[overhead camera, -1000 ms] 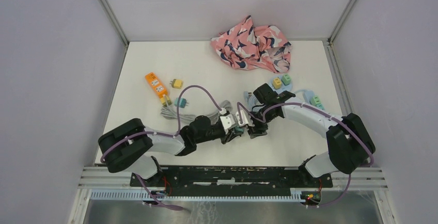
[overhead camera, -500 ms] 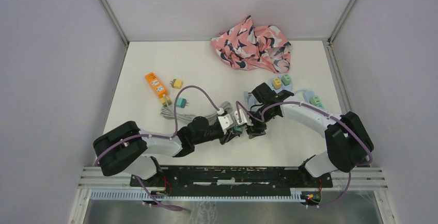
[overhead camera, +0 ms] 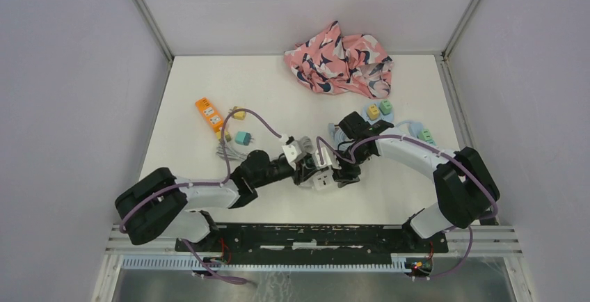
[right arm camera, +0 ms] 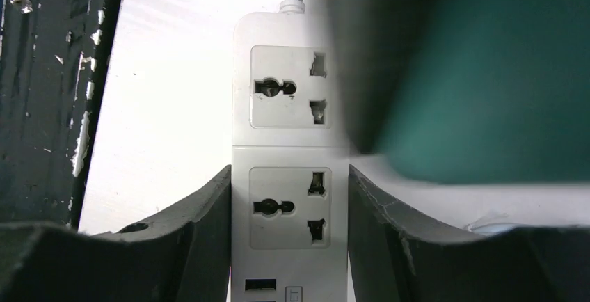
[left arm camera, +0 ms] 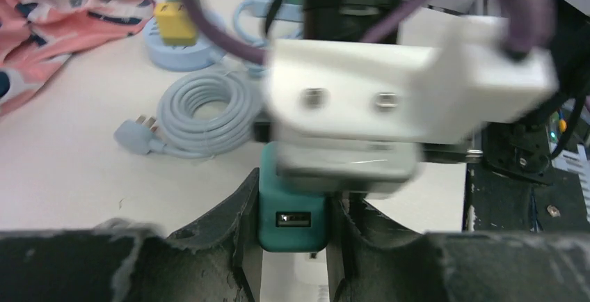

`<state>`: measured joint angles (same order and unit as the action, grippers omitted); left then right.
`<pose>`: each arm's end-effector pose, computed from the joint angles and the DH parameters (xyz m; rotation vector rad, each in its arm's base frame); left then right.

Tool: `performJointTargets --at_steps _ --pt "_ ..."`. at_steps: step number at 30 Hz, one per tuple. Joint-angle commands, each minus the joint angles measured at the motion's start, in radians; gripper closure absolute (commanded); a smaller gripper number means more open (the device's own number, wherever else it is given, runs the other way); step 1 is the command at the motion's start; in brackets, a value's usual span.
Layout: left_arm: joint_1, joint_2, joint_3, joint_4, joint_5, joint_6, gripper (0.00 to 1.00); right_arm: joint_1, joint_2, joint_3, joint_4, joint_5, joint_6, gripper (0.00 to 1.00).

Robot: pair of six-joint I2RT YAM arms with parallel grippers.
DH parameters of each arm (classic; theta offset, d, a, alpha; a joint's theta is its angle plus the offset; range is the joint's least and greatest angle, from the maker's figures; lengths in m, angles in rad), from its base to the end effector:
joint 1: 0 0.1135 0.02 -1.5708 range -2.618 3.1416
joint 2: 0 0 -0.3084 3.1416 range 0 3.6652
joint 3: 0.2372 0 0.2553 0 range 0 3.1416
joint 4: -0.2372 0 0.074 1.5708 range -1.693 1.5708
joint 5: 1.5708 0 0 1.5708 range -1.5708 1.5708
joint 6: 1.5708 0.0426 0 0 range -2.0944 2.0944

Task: Pull the plug off the socket
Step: Remove the plug from the socket, then place the plug at the center of the board.

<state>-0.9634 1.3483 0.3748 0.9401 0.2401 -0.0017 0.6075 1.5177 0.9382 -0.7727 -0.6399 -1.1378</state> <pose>0.1380 -0.2163 0.2390 0.9475 1.3939 -0.9302 0.2052 0.1736 0.2302 -2.1027 1.6380 0.7751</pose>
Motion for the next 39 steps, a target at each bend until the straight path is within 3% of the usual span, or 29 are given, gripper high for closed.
performJointTargets --at_steps 1,5,10,17,23,39 --pt "0.137 0.032 0.003 0.162 0.147 -0.183 0.97 -0.001 -0.007 0.01 -0.016 0.008 0.005 1.0" --pt "0.14 0.035 -0.039 0.216 0.141 -0.151 0.97 -0.003 -0.012 0.011 -0.016 0.006 0.011 1.0" --pt "0.14 -0.002 -0.019 0.072 0.125 -0.105 0.97 -0.002 -0.011 0.014 -0.016 -0.002 0.012 1.0" --pt "0.15 -0.03 -0.023 -0.003 0.067 -0.142 0.97 -0.005 -0.014 0.016 -0.016 -0.004 0.016 1.0" --pt "0.221 -0.047 0.023 -0.168 0.005 -0.255 0.97 -0.007 -0.019 0.018 -0.018 -0.007 0.016 0.99" --pt "0.541 -0.06 0.013 -0.224 0.018 -0.65 0.97 -0.011 -0.022 0.016 -0.017 0.002 0.014 0.98"
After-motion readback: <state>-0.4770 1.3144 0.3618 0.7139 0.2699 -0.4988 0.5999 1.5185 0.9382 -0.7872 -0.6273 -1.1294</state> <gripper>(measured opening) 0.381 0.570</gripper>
